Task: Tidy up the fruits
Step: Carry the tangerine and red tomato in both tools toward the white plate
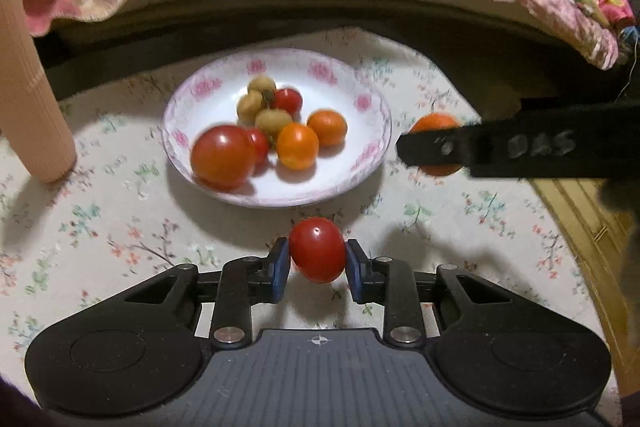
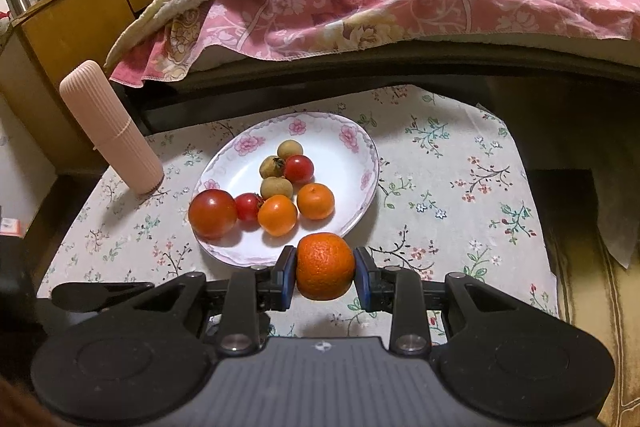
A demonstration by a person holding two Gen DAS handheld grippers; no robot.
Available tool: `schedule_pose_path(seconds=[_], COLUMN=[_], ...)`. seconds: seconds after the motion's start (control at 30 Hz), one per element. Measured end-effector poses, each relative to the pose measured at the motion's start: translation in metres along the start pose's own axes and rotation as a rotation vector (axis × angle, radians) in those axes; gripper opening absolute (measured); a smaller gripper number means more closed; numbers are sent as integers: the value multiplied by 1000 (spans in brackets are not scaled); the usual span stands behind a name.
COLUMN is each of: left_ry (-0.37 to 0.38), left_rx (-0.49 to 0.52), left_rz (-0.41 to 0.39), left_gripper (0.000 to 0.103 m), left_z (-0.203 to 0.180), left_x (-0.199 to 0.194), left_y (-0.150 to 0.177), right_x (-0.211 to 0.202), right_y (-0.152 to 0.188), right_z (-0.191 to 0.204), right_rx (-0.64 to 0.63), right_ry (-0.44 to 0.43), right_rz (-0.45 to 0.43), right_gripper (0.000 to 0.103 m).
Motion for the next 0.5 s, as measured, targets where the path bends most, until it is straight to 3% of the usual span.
schedule_pose_path(seconds=[0.2, 0.5], left_ry=[-11, -56], left_rx=[-24, -77], left_rz=[-83, -128], left_gripper=[37, 38], left_z=[13, 44], left_x=[-18, -3], left_y=[-33, -70], right_x=[2, 17], right_y=[-7, -23], right_z=[3, 11], right_rx=[8, 10], right_ry=[-8, -17], right_rz=[-7, -20], right_gripper=[33, 33])
Point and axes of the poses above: each gripper's, at about its wrist camera, not at the fingertips, and x roughly the way its jaws point, z to its left, y to its underside, the point moved 10 cm from there along x, roughly the way its jaws point
